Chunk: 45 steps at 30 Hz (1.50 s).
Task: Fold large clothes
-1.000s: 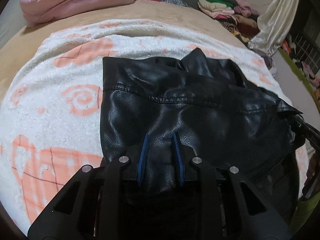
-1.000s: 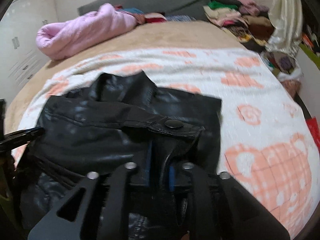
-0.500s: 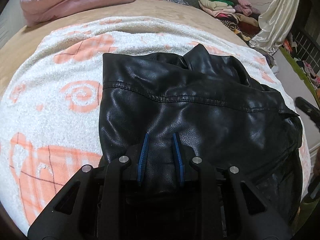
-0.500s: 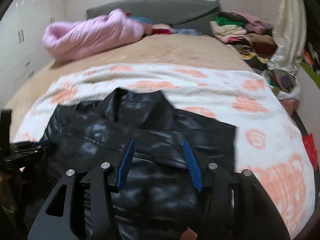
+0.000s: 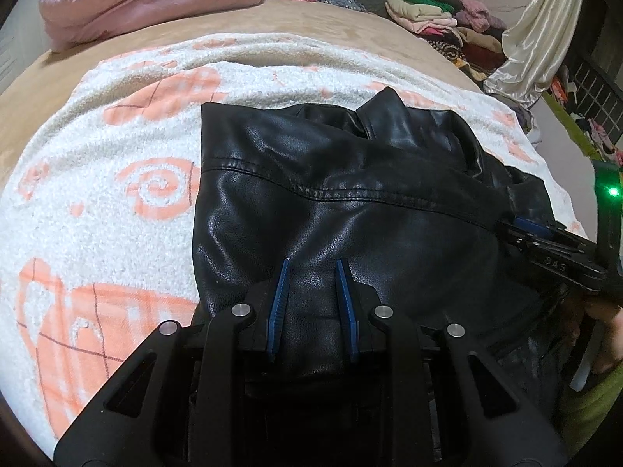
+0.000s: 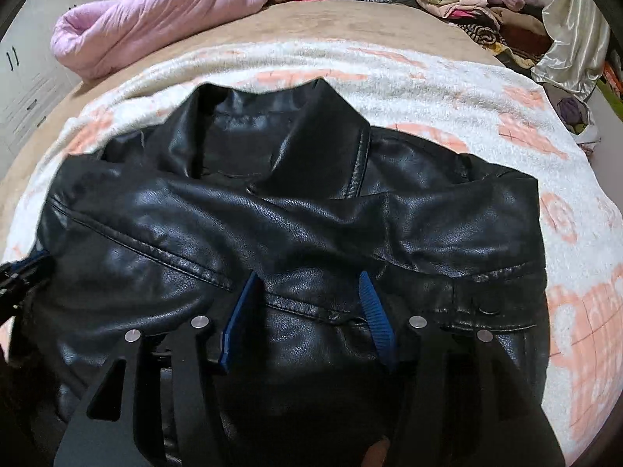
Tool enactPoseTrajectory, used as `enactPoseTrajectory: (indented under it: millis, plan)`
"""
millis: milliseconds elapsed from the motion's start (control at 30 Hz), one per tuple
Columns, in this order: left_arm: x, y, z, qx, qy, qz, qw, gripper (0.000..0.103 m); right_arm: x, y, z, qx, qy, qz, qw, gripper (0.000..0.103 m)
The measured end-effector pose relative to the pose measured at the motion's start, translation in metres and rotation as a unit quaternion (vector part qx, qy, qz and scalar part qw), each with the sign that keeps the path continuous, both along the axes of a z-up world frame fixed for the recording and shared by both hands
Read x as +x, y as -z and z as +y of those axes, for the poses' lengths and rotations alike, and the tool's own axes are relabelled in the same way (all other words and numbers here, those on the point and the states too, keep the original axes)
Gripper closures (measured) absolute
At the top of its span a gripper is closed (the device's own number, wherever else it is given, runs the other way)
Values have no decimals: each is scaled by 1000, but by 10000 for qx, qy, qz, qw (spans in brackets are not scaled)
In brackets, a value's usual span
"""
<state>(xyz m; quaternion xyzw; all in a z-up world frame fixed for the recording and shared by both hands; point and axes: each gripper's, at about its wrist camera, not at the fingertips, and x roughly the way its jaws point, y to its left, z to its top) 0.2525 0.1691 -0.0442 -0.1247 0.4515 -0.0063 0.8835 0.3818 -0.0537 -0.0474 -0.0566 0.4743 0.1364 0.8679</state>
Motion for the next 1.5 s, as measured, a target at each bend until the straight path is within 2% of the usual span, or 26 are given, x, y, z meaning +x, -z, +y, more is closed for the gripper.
enactPoseTrajectory:
  millis: [67, 167, 233, 333, 467, 567, 667, 767, 833, 933, 1033, 1133, 1267, 1333, 1367, 1500]
  plan:
    - [-3, -6, -1, 50, -28, -57, 10000, 85, -11, -16, -5, 236, -35, -177, 9996, 47]
    - [-10, -22, -4, -2, 42, -188, 9998, 64, -33, -40, -13, 493, -69, -462, 9977, 35]
    - [-15, -29, -10, -9, 132, -285, 9995, 64, -47, -53, -18, 601, -129, -640, 9961, 35]
    - [-24, -37, -22, 16, 281, -400, 9988, 58, -65, -65, -23, 619, -183, -820, 9945, 34]
    - [-34, -25, -41, 166, 537, -265, 9981, 55, -82, -72, -26, 572, -293, -944, 9935, 34]
    - [-37, 1, -51, 399, 604, 39, 9974, 55, -89, -73, -24, 635, -387, -911, 9931, 34]
    - [-41, 0, -54, 518, 591, -8, 9969, 56, -91, -66, -17, 434, -446, -838, 9945, 34]
    - [-40, -2, -51, 370, 583, -25, 9976, 56, -81, -37, -15, -243, -233, -421, 9985, 36]
    - [-40, -2, -49, 309, 602, -24, 9977, 55, -75, -16, -18, -451, -114, -133, 9988, 36]
    - [-42, -3, -49, 342, 628, -39, 9974, 55, -74, 2, -28, -145, 29, -46, 9999, 36]
    - [-43, -3, -49, 390, 651, -51, 9971, 55, -76, -4, -27, -119, 27, -118, 9999, 36]
    - [-43, -5, -49, 414, 662, -70, 9969, 55, -84, -16, -34, 170, 39, -259, 9995, 35]
    - [-44, -11, -47, 360, 668, -111, 9971, 55, -98, -35, -46, 761, 124, -421, 9961, 23]
    - [-47, -15, -47, 304, 685, -146, 9971, 47, -105, -42, -47, 811, 132, -518, 9953, 14]
    - [-48, -17, -47, 233, 698, -167, 9971, 39, -108, -45, -47, 796, 144, -554, 9952, 12]
    - [-53, -25, -48, 289, 690, -258, 9969, 28, -116, -52, -51, 823, 149, -635, 9945, 8]
